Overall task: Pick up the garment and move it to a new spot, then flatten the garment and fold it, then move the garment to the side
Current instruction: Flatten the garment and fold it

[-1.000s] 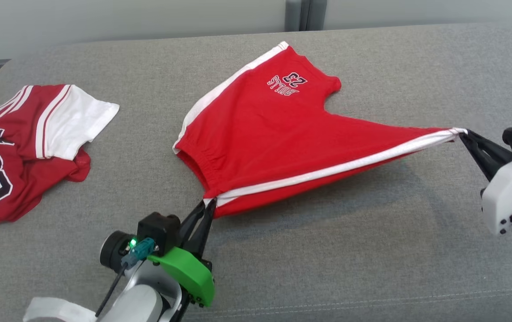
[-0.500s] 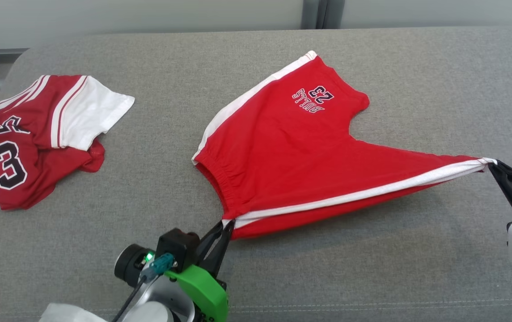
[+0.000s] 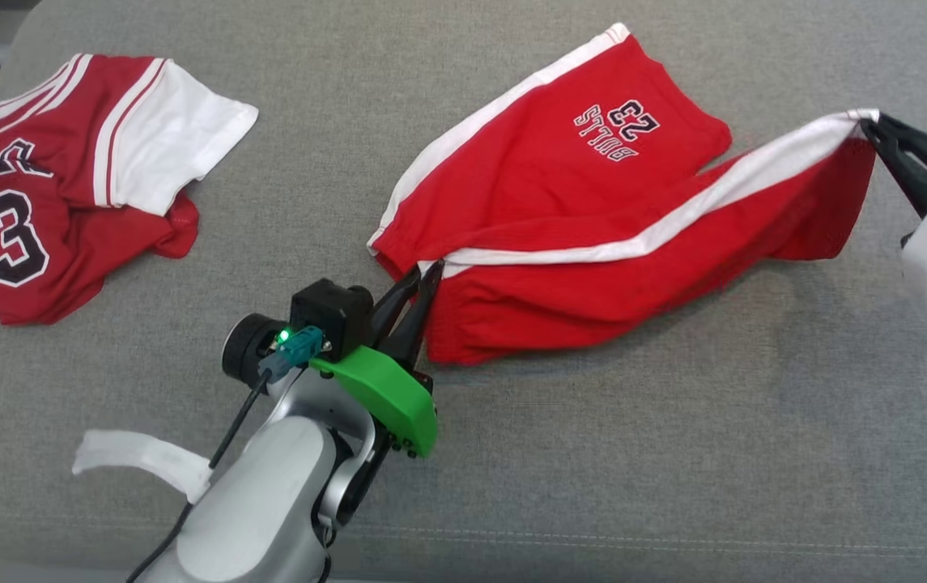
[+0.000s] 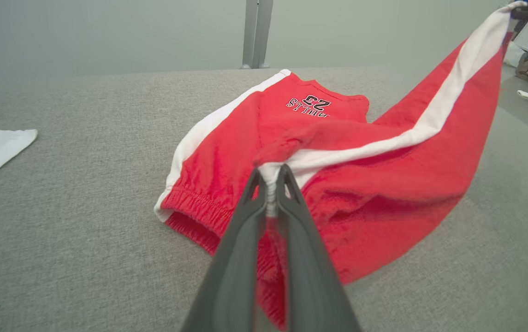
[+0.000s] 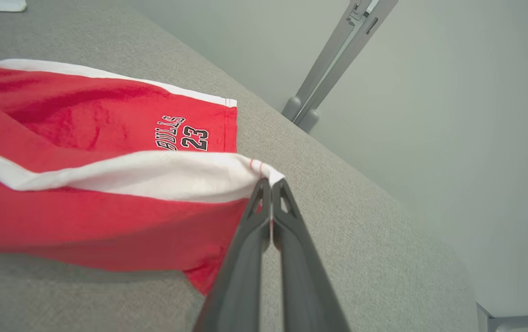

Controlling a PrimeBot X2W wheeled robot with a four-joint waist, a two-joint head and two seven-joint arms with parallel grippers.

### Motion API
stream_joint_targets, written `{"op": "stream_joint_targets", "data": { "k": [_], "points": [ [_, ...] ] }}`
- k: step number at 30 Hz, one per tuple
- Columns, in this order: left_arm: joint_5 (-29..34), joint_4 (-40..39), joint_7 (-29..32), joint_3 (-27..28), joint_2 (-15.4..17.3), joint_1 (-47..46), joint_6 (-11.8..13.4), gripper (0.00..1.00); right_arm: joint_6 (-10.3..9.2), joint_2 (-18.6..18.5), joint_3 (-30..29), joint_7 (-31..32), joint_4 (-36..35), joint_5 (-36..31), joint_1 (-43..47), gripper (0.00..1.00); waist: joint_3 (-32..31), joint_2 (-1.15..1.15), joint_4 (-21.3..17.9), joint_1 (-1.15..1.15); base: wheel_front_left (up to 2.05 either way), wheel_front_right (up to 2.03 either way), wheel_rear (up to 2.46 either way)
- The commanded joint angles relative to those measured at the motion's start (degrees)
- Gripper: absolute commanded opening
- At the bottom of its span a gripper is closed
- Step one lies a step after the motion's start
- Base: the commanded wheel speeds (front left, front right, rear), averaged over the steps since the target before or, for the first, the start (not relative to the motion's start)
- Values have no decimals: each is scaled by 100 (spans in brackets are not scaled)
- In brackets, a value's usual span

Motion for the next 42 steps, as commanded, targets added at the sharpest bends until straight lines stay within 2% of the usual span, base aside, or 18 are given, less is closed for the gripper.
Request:
{"op": "stream_joint_targets", "data": {
  "k": [1, 7, 11, 12, 16, 24, 35, 36, 37, 38, 39, 42],
  "points": [
    [-7, 50, -48, 35, -36, -151, 31, 0, -10, -28, 93, -59, 112, 34, -217, 0, 286, 0, 215, 0, 0, 0, 0],
    [-105, 371, -176, 209, -270, -635, 57, 0, -10, -40, 1000, -341, 959, 177, -1587, 0, 628, 0, 434, 0, 0, 0, 0],
    [-189, 591, -251, 293, -394, -909, 3, 0, -10, -1, 1632, -468, 1504, 278, -2423, 0, 776, 0, 571, 0, 0, 0, 0],
    [-229, 674, -290, 325, -448, -1059, -10, 0, -10, 2, 1971, -494, 1744, 302, -2825, 0, 858, 0, 629, 0, 0, 0, 0],
    [-315, 837, -382, 372, -548, -1281, -35, 0, -10, 92, 2519, -581, 2178, 399, -3572, 0, 993, 0, 707, 0, 0, 0, 0],
    [-459, 1172, -512, 342, -711, -1596, -34, 0, -10, 270, 3098, -816, 3135, 606, -4442, 0, 1095, 0, 859, 0, 0, 0, 0],
    [-713, 1651, -617, 285, -791, -2009, 78, 0, -10, 634, 3351, -1100, 4279, 762, -4970, 0, 1367, 0, 977, 0, 0, 0, 0],
    [-744, 1684, -642, 278, -796, -2050, 75, 0, -10, 679, 3373, -1116, 4337, 799, -5006, 2, 1398, 0, 978, 0, 0, 0, 0],
    [-764, 1713, -635, 268, -799, -2085, 89, 0, -10, 715, 3381, -1153, 4399, 822, -5038, 50, 1428, 0, 980, 0, 0, 0, 0],
    [-788, 1742, -662, 257, -802, -2111, 94, 60, -10, 740, 3375, -1151, 4483, 849, -5059, 100, 1450, 0, 982, 0, 0, 0, 0],
    [-802, 1774, -689, 254, -802, -2142, 127, 100, -10, 773, 3341, -1181, 4571, 881, -5075, 100, 1463, 0, 984, 0, 0, 0, 0],
    [-846, 1828, -721, 233, -805, -2194, 145, 100, -9, 863, 3358, -1222, 4685, 912, -5090, 100, 1471, 0, 984, 0, 0, 0, 0]
  ]
}}
